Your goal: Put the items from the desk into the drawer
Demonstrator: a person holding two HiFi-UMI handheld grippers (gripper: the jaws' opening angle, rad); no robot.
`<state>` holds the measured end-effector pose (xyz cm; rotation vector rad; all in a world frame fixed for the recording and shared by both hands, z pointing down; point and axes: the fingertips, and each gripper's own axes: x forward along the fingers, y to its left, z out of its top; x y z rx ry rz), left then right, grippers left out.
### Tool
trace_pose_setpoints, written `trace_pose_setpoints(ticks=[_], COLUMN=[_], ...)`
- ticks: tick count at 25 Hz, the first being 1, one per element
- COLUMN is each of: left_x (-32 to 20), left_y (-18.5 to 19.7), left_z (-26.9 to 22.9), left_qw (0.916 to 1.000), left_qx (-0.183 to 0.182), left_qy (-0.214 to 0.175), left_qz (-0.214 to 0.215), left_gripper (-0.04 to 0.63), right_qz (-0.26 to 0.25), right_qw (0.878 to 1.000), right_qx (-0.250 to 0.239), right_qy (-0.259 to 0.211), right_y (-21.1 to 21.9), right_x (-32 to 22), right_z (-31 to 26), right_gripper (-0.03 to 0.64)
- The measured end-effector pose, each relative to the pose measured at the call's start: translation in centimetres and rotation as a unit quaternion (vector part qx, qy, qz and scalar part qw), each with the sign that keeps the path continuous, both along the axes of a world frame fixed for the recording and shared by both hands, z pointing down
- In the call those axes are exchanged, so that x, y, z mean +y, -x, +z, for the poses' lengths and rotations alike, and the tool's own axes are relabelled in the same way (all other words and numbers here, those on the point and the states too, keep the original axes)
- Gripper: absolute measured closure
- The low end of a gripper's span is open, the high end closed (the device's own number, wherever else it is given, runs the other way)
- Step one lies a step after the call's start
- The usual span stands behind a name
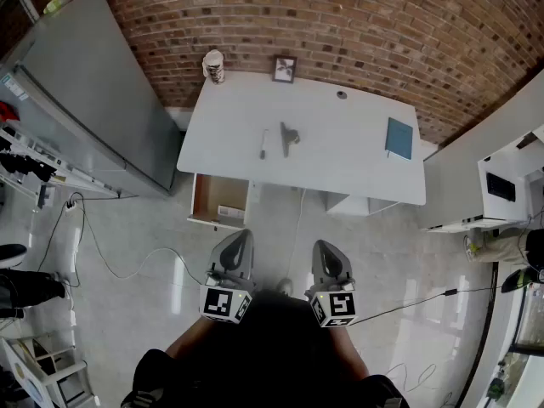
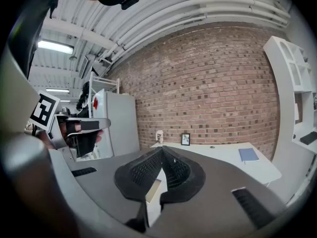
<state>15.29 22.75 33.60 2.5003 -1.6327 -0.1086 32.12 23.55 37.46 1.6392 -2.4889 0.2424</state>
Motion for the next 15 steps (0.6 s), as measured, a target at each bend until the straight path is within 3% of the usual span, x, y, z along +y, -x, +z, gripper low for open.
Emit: trace_pose_setpoints(ticks=[15], left_x=[0.35], left_y=[0.10], left_z=[-0.19], left_qw=[1.0000], left_qx=[-0.001], left_qy=[-0.004], left_qz=[0.005], left_gripper=[0.594], right_qz=[0.009], right_qw=[1.000], right_qx=[-0.007], right_qy=[0.001], right_y=[0.21], right_x=[0.57], right_z=[0.09], right_gripper=[0.617])
